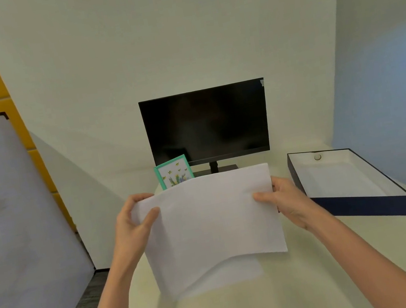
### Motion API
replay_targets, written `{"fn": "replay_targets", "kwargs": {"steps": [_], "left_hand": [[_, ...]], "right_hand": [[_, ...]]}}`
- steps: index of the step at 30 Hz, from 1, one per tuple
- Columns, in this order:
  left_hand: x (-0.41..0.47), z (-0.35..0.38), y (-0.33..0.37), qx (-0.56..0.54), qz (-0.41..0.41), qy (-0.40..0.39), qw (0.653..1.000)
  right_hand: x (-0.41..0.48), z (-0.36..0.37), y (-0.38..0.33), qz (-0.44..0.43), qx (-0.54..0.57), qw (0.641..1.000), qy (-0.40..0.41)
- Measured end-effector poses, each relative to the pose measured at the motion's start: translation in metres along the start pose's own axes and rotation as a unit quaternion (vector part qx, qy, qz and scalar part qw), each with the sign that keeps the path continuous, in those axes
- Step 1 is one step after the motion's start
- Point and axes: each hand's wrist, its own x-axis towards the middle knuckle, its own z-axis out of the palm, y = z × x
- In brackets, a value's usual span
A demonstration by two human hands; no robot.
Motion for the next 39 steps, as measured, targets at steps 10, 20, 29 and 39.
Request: {"fn": "replay_targets", "kwargs": {"steps": [10, 20, 29, 39], "left_hand": [[0.044, 0.016, 0.052, 0.290, 0.018, -0.232, 0.928], [0.057, 0.043, -0.005, 0.015, -0.140, -0.153, 0.978], [0.041, 0.083, -0.101, 0.069, -0.381, -0.030, 0.921], [0.024, 0.100, -0.101, 0.301, -0.428, -0.043, 0.851]], "right_hand": [[0.055, 0.022, -0.084, -0.083, -0.172, 0.971, -0.141], [0.086, 0.036, -0.029, -0.091, -0.315, 0.929, 0.171], [0.080, 0.037, 0.109, 0.255, -0.229, 0.933, 0.108], [0.085, 0.064, 0.114, 0.251, -0.326, 0.912, 0.009]]}}
